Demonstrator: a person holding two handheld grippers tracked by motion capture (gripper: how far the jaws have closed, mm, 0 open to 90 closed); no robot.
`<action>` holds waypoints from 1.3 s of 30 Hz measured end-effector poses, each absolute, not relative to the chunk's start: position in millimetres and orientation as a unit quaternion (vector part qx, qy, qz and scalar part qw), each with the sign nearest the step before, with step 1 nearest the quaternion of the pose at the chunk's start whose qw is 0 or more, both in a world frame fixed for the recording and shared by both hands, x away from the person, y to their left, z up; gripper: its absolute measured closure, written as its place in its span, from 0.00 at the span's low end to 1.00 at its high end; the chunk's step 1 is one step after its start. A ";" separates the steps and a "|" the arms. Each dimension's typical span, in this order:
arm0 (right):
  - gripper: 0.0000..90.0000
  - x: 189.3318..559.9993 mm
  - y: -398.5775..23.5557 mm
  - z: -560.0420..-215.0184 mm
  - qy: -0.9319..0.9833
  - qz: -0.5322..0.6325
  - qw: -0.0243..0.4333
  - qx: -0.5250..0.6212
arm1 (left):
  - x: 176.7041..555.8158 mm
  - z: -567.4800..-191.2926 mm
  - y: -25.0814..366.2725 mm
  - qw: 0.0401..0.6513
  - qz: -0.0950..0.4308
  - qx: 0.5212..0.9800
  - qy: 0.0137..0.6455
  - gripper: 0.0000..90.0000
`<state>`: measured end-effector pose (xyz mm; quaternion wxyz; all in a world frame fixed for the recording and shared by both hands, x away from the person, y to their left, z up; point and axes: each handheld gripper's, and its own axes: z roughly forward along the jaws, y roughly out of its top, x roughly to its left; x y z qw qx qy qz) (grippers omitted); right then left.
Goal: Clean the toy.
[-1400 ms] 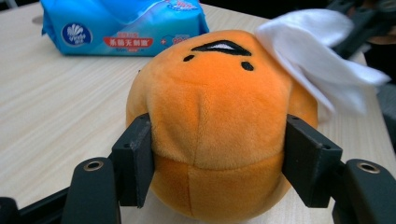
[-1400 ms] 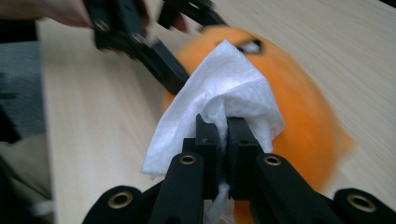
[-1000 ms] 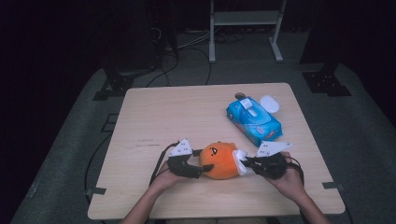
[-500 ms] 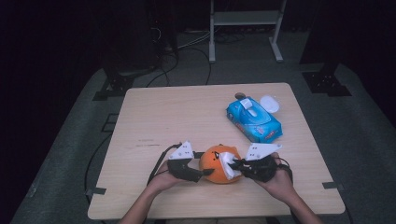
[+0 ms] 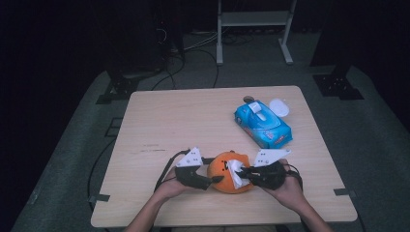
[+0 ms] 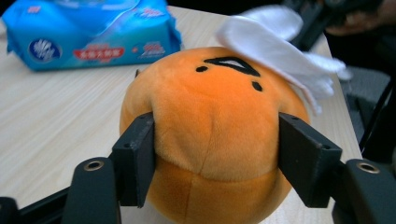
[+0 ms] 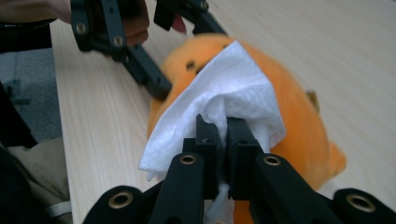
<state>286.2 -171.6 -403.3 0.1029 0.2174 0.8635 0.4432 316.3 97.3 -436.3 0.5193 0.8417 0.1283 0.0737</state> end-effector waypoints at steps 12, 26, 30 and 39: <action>0.94 300.2 -192.4 -410.7 0.859 0.428 0.113 0.258 | 320.7 -442.8 93.8 0.517 0.053 0.838 0.168 0.19; 0.94 287.0 -175.7 -390.0 0.852 0.453 0.135 0.225 | 301.7 -432.5 81.1 0.504 0.103 0.853 0.093 0.32; 0.94 296.2 -188.1 -405.8 0.853 0.444 0.110 0.252 | 310.0 -436.3 79.6 0.516 0.065 0.841 0.152 0.12; 0.94 280.1 -167.6 -394.9 0.856 0.460 0.111 0.210 | 297.8 -432.0 73.4 0.505 0.102 0.850 0.109 0.33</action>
